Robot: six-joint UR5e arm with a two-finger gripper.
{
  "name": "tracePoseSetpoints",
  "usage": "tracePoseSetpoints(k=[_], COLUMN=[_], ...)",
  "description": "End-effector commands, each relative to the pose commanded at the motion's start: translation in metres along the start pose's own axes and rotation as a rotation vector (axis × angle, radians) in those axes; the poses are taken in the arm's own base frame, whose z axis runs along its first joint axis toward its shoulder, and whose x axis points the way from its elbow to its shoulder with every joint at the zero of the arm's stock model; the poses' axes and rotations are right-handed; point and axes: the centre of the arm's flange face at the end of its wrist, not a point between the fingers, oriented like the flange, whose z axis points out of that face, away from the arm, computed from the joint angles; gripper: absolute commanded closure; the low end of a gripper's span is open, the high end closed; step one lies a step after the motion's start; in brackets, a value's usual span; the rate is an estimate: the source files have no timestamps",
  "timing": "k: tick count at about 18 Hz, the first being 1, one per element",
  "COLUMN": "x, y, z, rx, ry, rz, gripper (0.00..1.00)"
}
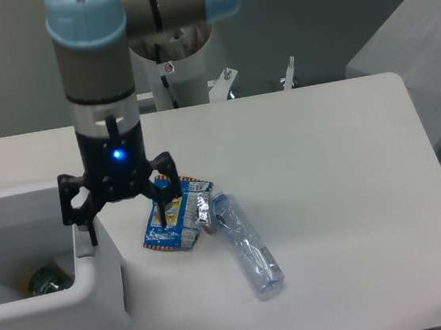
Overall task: Open the trash can
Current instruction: 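Pull the gripper up to swing the trash can lid open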
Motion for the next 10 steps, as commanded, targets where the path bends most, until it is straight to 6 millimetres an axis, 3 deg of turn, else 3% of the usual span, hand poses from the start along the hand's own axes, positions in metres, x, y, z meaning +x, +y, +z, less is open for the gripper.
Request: tracePoseSetpoints(k=[3, 6, 10], x=[-0.016, -0.035, -0.054], y=[-0.005, -0.004, -0.003], z=[-0.004, -0.002, 0.004], rx=[0.009, -0.012, -0.04], ry=[-0.049, -0.204, -0.244], rz=[0.064, 0.143, 0.213], gripper=[0.0, 0.0, 0.0])
